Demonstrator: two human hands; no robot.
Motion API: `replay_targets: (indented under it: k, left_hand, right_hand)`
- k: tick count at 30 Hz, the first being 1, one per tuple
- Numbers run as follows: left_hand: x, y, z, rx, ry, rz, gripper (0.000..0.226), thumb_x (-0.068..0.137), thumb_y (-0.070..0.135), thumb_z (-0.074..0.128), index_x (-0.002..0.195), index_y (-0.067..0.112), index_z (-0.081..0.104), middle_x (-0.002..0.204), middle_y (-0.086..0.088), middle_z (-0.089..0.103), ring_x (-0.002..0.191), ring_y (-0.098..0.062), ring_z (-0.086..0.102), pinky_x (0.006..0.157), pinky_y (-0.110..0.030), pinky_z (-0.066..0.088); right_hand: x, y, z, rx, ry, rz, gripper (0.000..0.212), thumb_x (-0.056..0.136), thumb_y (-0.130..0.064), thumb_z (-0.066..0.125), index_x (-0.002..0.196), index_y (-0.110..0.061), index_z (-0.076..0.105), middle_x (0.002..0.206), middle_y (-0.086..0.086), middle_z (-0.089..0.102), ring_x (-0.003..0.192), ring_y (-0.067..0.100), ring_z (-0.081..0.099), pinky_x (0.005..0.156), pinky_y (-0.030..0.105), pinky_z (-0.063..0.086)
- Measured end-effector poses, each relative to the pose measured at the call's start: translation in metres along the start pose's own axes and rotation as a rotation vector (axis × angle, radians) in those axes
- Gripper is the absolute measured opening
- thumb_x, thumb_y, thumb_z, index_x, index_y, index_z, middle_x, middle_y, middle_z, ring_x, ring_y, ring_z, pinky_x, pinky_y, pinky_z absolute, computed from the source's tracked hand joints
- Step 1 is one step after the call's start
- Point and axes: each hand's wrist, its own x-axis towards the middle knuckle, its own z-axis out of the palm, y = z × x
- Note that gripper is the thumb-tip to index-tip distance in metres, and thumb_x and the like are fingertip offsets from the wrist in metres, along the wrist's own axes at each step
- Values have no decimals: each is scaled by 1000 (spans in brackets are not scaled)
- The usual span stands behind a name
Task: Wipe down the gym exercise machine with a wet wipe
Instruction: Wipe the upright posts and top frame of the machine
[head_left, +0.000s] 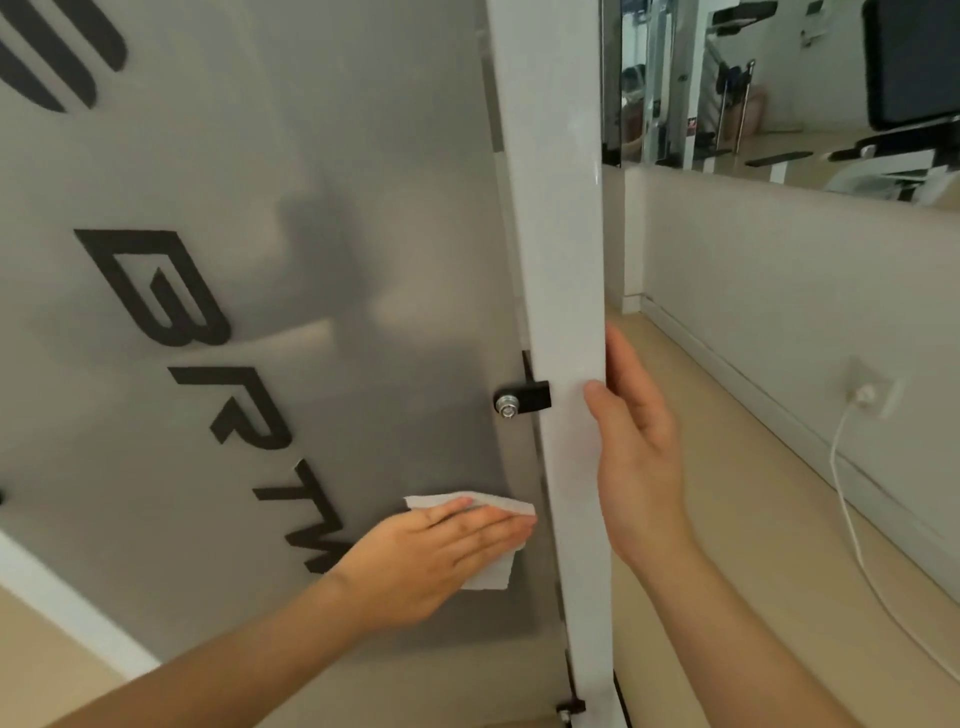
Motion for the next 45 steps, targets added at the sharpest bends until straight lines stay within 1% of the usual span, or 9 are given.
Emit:
replay_targets:
  k: [4,6,12,22,29,32,34,39,45]
  left_hand:
    - [56,1,-8,86,185,24,81,90,32,40,150,0,-3,156,-2,2,145,-30,6,121,-41,-5]
    - [86,5,-9,80,256,83,77,88,33,43,145,-4,7,149,-1,30,140,-31,20,121,-41,4]
    - [104,56,11,83,20,237,60,91,30,29,147,11,31,141,-3,50,135,-21,34,107,-32,30]
    - [125,37,-8,197,114,114,33,95,27,42,100,4,66,100,-13,65,103,-32,58,113,-44,24]
    - [121,157,38,22,-314,551,41,101,23,26,115,8,62,98,5,57,88,0,51,87,-17,36]
    - [135,168,32,314,-350,820,39,98,26,38,127,7,56,117,-6,59,109,-19,54,98,-35,37]
    - [132,153,21,172,-405,590,41,97,28,35,125,9,57,116,-8,60,110,-27,53,98,-40,34]
    - [136,37,-16,82,20,163,42,99,33,36,90,6,66,83,-10,63,82,-30,58,94,-40,34]
    - [92,78,12,159,-51,286,60,94,25,31,150,4,28,152,-12,35,143,-26,27,119,-48,-1]
  right_hand:
    - [-3,3,-10,-74,-127,-10,51,100,-2,43,147,-21,37,136,-26,48,126,-14,43,97,4,34]
    - [-4,5,-18,-102,-125,14,46,101,-4,43,141,-27,41,134,-26,50,124,-16,45,99,6,36]
    - [-80,80,-63,-321,555,248,50,91,5,42,125,-29,55,122,-18,57,113,1,55,99,30,48]
    - [-163,139,-43,-197,558,485,64,89,11,38,130,-38,48,113,-43,52,120,-8,49,88,19,43]
    - [-158,161,-69,-167,547,514,54,94,4,44,133,-32,51,123,-26,56,118,-7,51,93,16,44]
    - [-168,168,-77,-165,463,544,57,92,7,43,134,-30,50,125,-30,52,116,-22,44,97,3,35]
    - [-168,165,-80,-83,445,557,54,96,4,42,130,-38,46,122,-39,46,112,-29,41,94,-2,33]
    - [-145,146,-71,-7,457,449,50,99,0,41,133,-36,48,135,-29,46,125,-16,40,93,0,33]
    - [-136,138,-53,38,523,407,46,96,8,43,129,-21,56,126,-17,60,119,-5,53,86,5,41]
